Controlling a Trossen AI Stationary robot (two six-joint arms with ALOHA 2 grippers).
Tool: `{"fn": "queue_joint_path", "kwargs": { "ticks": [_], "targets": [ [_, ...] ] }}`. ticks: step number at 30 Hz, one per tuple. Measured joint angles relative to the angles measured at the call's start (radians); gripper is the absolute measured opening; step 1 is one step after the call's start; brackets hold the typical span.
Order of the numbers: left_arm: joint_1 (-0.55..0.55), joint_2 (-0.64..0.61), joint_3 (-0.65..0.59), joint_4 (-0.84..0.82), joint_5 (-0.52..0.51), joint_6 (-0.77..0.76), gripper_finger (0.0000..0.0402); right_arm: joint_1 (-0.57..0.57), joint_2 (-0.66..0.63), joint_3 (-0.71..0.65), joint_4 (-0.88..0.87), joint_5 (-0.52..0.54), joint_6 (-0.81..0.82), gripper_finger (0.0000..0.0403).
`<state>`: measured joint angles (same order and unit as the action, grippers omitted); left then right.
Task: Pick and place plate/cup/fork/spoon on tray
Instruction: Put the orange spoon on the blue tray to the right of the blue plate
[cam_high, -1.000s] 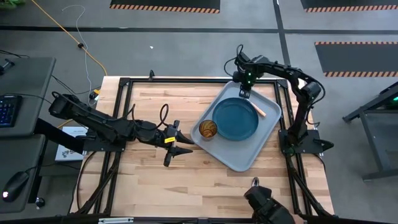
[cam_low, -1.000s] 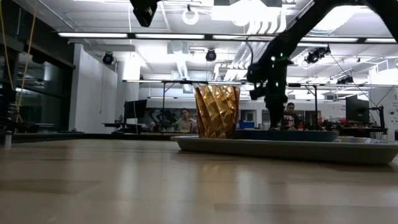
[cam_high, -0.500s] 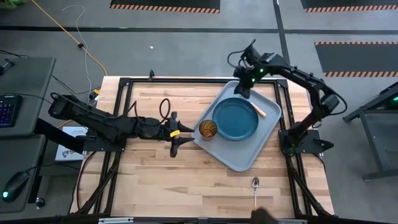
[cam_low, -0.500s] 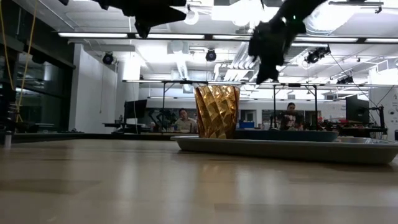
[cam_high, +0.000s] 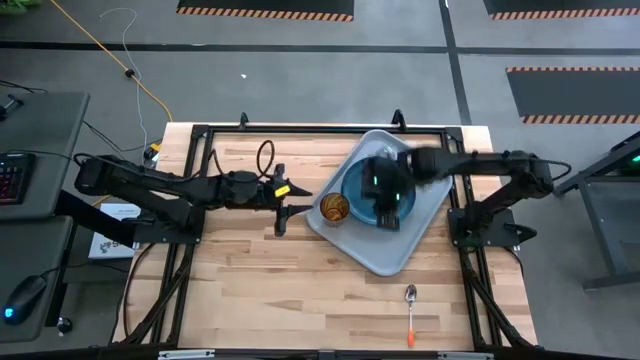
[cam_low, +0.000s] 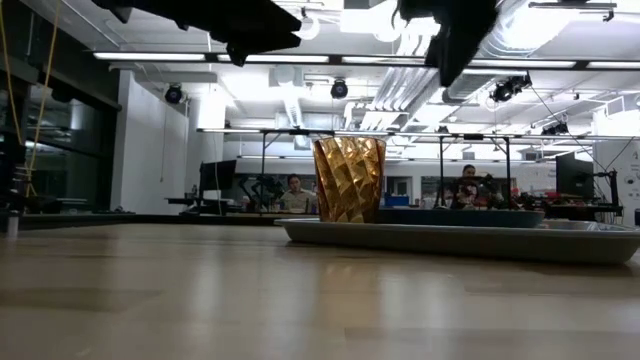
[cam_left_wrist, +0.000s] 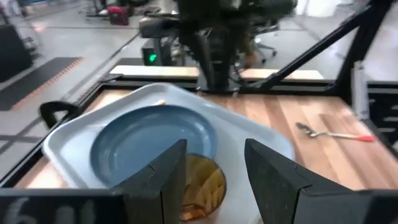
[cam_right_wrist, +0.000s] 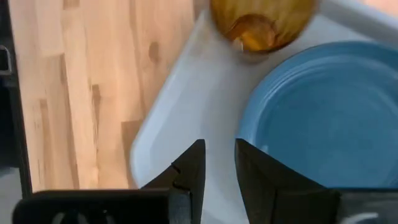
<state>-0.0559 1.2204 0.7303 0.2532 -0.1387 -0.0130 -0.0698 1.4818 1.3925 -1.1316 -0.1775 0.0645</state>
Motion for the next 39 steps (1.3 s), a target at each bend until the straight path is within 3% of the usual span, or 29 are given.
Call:
{"fn": "queue_joint_path", "kwargs": {
  "ticks": [6,10,16,25,27,34,39],
  "targets": [
    [0.050,0.000,-0.004,-0.001,0.112,-0.008,0.0149,0.286,-0.001,0.000,-0.026,0.182,0.358,0.0078],
    [0.082,-0.027,-0.054,-0.004,0.163,-0.030,0.0149,0.464,-0.002,0.000,-0.061,0.251,0.726,0.0078],
    [0.111,-0.129,-0.165,0.178,0.183,-0.126,0.0149,0.727,0.004,0.000,-0.075,0.378,1.283,0.0078],
    [0.063,-0.250,-0.230,0.279,0.210,-0.176,0.0149,0.994,0.041,0.000,0.037,0.663,1.667,0.0078],
    [0.046,-0.251,-0.230,0.278,0.231,-0.140,0.0149,1.025,0.066,0.000,0.069,0.619,1.741,0.0078],
    [0.023,-0.251,-0.230,0.317,0.222,-0.122,0.0149,1.069,0.237,0.000,0.070,0.314,2.097,0.0078],
    [0.010,-0.250,-0.230,0.327,0.218,-0.159,0.0149,1.071,0.379,0.000,0.064,0.260,2.189,0.0078]
  ]
}}
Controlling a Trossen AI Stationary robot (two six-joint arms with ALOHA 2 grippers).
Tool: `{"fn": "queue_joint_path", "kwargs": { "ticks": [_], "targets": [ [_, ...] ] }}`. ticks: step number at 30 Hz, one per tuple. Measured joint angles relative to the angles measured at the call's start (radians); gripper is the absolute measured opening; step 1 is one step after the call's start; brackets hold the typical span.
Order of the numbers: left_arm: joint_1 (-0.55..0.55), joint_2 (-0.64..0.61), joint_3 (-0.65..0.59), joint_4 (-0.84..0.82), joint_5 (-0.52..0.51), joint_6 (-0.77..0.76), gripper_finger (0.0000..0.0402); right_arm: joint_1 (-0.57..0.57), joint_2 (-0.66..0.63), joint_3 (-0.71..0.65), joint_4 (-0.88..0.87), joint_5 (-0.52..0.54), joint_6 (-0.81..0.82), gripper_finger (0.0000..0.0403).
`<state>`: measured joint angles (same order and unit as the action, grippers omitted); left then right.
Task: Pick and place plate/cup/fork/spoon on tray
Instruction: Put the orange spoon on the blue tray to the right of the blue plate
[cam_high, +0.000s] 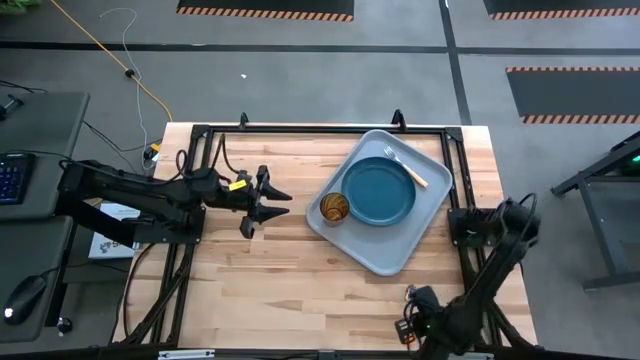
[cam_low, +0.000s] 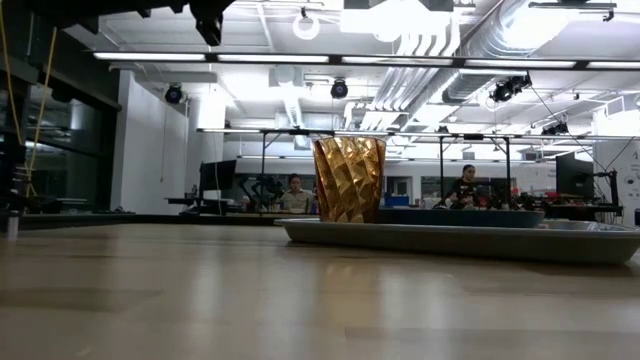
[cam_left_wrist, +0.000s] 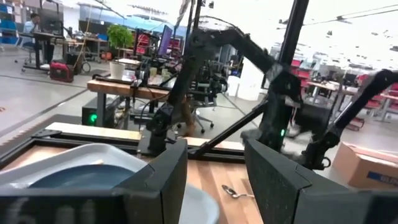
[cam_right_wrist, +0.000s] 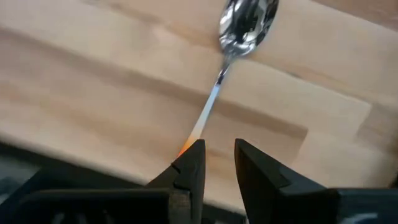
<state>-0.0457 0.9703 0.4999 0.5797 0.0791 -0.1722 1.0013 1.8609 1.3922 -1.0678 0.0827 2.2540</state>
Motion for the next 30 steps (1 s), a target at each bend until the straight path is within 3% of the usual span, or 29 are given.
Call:
{"fn": "queue_joint_path", "kwargs": {
  "ticks": [9,19,30],
  "targets": [
    [-0.016,0.000,0.000,0.024,-0.007,0.017,0.0149,-0.059,0.124,0.000,0.018,0.022,0.016,0.0078],
    [-0.016,0.000,0.000,0.016,-0.007,-0.006,0.0149,-0.085,0.170,0.000,-0.029,-0.034,0.021,0.0078],
    [-0.016,0.000,0.000,0.024,-0.008,0.043,0.0149,-0.085,0.177,0.000,-0.005,-0.017,0.022,0.0078]
  ]
}}
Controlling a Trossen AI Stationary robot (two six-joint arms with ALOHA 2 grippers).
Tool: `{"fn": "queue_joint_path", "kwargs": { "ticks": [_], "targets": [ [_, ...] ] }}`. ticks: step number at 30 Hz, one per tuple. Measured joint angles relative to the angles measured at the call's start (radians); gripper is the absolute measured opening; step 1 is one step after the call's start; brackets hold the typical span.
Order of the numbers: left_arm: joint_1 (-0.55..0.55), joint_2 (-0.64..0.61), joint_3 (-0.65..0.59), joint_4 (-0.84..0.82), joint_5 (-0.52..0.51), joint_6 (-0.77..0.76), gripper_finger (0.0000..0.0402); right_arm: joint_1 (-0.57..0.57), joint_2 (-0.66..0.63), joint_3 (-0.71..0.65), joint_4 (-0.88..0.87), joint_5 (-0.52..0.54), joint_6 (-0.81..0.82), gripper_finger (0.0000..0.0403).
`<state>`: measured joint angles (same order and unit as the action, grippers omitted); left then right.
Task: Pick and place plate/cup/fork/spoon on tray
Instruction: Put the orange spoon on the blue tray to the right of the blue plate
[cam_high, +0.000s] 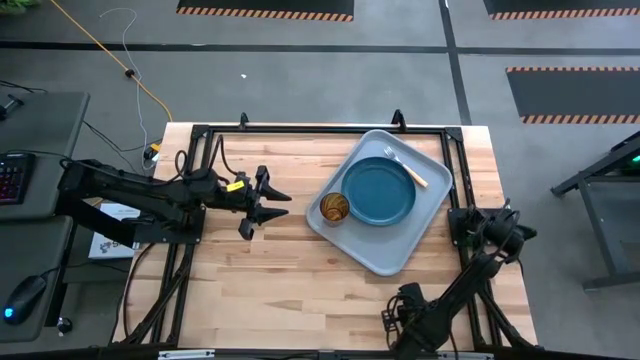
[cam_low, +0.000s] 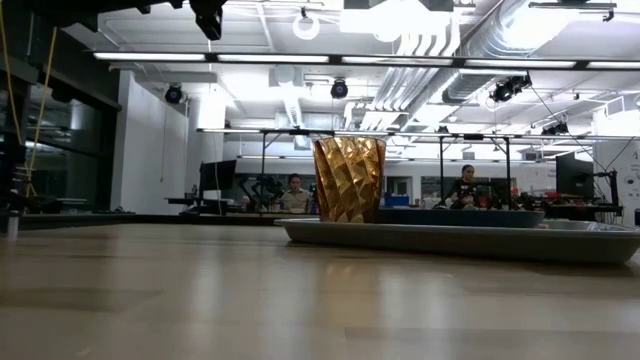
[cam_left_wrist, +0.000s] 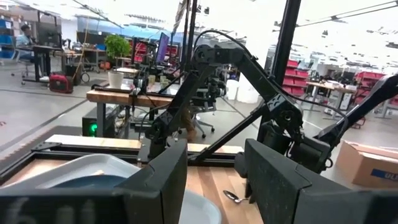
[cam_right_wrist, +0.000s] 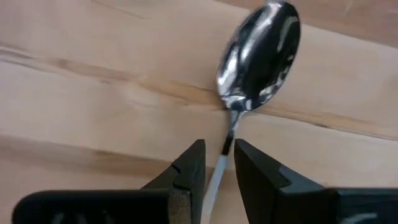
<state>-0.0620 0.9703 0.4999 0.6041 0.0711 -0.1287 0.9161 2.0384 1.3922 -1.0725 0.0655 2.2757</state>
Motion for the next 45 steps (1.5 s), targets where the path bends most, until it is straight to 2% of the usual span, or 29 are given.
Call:
{"fn": "queue_joint_path", "kwargs": {
  "ticks": [6,10,12,16,19,22,24,29,31,34,39,45],
  "targets": [
    [0.000,0.000,0.000,-0.002,0.000,-0.008,0.0149,-0.001,0.043,0.006,-0.004,-0.029,0.000,0.0078],
    [0.000,0.000,0.000,-0.005,0.000,-0.008,0.0149,0.000,0.048,0.005,0.006,-0.003,-0.005,0.0075],
    [0.000,0.000,0.000,-0.003,0.000,-0.008,0.0149,0.001,0.048,0.004,0.010,0.004,-0.011,0.0063],
    [0.000,0.000,0.000,0.002,0.000,-0.008,0.0149,0.005,0.046,0.004,0.016,0.009,-0.043,0.0011],
    [0.000,0.000,0.000,0.000,0.000,-0.008,0.0149,0.008,0.044,0.005,0.001,0.034,-0.064,0.0011],
    [0.000,0.000,0.000,-0.003,0.000,-0.022,0.0149,0.011,0.055,0.057,-0.094,0.086,-0.101,0.0004],
    [0.000,0.000,0.000,-0.005,0.000,-0.035,0.0149,0.008,0.060,0.106,-0.252,0.163,-0.125,0.0004],
    [0.000,0.000,0.000,-0.009,0.000,-0.035,0.0149,-0.027,0.052,0.280,-0.522,0.368,-0.195,0.0002],
    [0.000,0.000,0.000,-0.006,0.000,-0.035,0.0149,-0.065,0.013,0.309,-0.462,0.453,-0.335,0.0001],
    [0.000,0.000,0.000,0.011,0.000,-0.035,0.0149,-0.160,-0.069,0.317,-0.499,0.555,-0.520,0.0001],
    [-0.019,0.000,0.000,0.020,-0.001,-0.078,0.0149,-0.340,-0.180,0.317,-0.470,0.665,-0.859,0.0001],
    [-0.085,0.000,0.000,-0.006,0.000,-0.062,0.0149,-0.656,-0.267,0.318,-0.463,0.691,-1.280,0.0000]
  ]
}}
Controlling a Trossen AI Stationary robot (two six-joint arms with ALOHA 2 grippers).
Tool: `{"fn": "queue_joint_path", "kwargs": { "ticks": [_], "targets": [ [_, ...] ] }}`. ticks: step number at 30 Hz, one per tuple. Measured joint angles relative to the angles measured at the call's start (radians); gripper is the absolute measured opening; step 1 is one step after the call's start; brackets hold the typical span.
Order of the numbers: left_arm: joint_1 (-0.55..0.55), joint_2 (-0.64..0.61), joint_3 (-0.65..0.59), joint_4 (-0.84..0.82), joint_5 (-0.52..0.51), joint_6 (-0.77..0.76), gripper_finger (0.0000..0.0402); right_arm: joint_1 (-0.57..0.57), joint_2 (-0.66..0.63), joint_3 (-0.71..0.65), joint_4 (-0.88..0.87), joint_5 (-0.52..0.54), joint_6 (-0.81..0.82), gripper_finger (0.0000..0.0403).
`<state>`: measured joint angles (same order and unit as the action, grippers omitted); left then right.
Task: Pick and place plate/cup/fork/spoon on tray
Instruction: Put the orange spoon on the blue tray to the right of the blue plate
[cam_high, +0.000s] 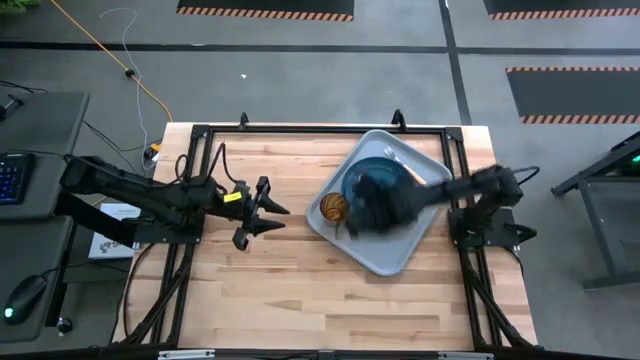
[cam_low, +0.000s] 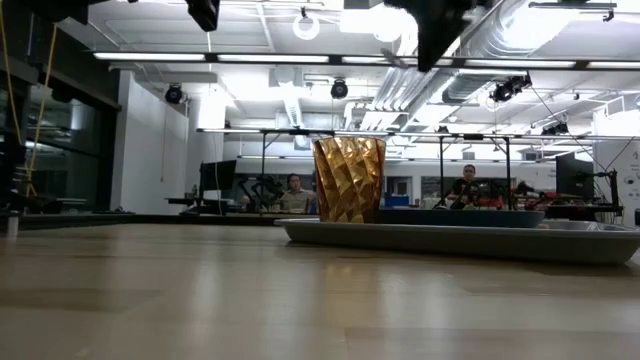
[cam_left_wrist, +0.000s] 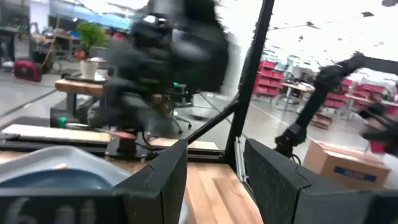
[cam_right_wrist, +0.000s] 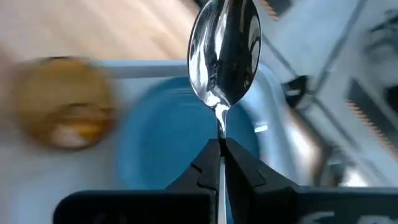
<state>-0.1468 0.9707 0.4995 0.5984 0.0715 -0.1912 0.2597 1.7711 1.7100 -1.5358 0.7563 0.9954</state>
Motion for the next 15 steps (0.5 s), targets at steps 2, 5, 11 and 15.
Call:
{"fn": "queue_joint_path", "kwargs": {
  "ticks": [2,5,11,15],
  "targets": [
    [-0.015,0.000,0.000,0.003,0.000,0.029,0.0149,-0.129,-0.017,0.000,0.000,-0.024,-0.147,0.0000],
    [-0.028,0.000,0.000,0.010,0.000,0.058,0.0149,-0.336,-0.030,-0.013,0.017,-0.092,-0.351,0.0000],
    [-0.043,0.000,0.000,0.029,-0.007,0.037,0.0149,-0.712,-0.033,-0.111,0.167,-0.271,-0.696,0.0000],
    [-0.055,0.000,0.000,0.029,-0.008,0.036,0.0149,-0.878,-0.033,-0.252,0.348,-0.357,-0.817,0.0000]
  ]
}}
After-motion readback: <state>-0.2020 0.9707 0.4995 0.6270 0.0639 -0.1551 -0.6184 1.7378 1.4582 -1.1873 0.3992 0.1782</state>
